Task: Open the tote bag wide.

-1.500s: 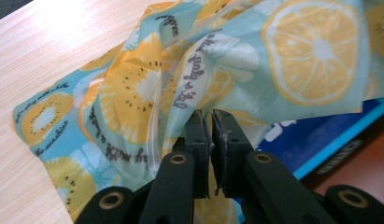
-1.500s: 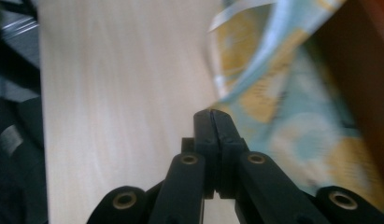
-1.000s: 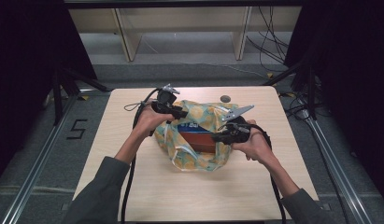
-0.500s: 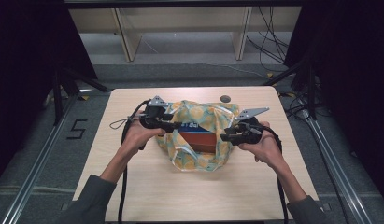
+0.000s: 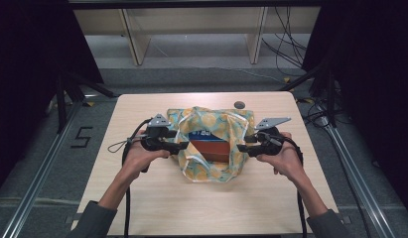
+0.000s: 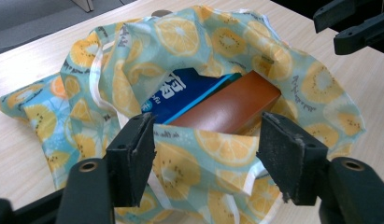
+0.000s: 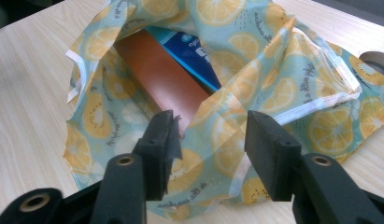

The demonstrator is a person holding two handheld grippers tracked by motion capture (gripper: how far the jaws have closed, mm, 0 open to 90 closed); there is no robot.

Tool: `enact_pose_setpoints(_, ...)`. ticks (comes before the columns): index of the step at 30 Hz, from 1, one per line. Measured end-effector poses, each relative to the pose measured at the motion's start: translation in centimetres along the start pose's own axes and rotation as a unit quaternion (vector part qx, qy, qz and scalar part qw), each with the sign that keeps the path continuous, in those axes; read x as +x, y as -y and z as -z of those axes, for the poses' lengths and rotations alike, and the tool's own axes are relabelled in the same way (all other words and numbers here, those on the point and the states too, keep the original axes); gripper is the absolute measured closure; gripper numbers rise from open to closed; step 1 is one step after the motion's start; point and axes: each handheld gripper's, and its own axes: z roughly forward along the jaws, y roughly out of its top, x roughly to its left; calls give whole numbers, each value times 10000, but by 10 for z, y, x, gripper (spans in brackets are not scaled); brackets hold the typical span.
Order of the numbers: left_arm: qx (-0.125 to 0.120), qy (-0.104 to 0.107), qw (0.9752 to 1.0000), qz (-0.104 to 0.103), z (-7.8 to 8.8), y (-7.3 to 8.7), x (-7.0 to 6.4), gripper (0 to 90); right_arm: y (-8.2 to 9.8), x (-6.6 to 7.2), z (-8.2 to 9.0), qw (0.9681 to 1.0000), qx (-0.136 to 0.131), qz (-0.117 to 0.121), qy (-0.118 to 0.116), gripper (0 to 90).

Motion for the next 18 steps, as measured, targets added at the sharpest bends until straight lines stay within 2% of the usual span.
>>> enact_pose_setpoints(2, -39, -66, 9999, 67, 1, 7, -4, 334, 1, 1, 0, 10000, -71, -5, 24, 493)
enact_pose_setpoints(6, -117, -114, 9998, -71, 2, 13, -10, 331, 4, 1, 1, 10000, -79, 15, 43, 469)
enact_pose_setpoints(8, -75, -89, 9999, -65, 1, 17, -15, 316, 5, 2, 4, 10000, -33, 21, 59, 443)
enact_pose_setpoints(9, -75, -141, 9998, -129, 2, 18, -18, 316, 5, 2, 4, 10000, -33, 21, 59, 443)
enact_pose_setpoints(10, -196, -126, 9995, -199, 3, 20, -23, 312, 6, 3, 5, 10000, -61, -13, 76, 433)
enact_pose_setpoints(11, -168, -175, 9991, -356, 5, 21, -24, 311, 7, 4, 4, 9999, -116, 14, 94, 427)
enact_pose_setpoints(14, -152, -158, 9993, -315, 5, 22, -27, 308, 8, 4, 7, 10000, -34, 2, 73, 415)
enact_pose_setpoints(16, -196, -126, 9991, -360, 7, 25, -32, 299, 12, 5, 8, 9999, -79, -9, 141, 405)
enact_pose_setpoints(18, -186, -112, 9989, -413, 8, 26, -33, 297, 13, 6, 10, 9999, -27, -43, 115, 402)
